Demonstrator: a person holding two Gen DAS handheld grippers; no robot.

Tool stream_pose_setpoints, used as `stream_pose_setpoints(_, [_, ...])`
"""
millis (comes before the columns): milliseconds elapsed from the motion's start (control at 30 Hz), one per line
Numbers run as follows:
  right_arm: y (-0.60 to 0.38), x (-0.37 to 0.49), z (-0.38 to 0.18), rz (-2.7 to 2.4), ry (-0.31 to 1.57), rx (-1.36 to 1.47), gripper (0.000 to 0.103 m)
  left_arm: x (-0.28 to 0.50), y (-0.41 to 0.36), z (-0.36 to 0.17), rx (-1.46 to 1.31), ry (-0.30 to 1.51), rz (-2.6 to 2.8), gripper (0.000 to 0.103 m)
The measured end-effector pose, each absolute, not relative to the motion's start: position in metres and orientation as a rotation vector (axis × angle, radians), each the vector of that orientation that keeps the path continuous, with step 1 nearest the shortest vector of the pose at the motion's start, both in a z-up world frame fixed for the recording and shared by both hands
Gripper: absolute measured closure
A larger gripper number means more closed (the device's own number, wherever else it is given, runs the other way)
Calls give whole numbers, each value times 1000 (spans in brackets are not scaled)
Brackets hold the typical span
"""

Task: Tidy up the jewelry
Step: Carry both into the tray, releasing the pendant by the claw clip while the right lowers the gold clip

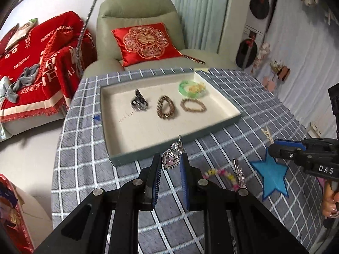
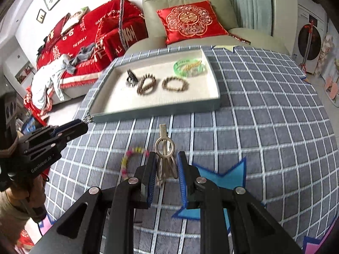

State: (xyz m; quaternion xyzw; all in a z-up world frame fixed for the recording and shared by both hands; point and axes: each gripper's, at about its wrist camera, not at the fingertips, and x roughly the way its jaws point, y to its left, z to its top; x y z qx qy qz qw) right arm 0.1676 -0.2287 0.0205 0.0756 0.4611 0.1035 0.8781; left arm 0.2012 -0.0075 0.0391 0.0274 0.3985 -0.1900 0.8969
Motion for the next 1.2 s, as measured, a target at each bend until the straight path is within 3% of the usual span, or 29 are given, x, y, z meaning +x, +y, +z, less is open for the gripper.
stream_pose_setpoints(500, [-238,263,39,204,966,197,81,283,2,45,5,839,-310,70])
stream_pose_setpoints(1200, [-235,356,-24,113,1066,147,81,355,-17,-14,21,991,-207,70])
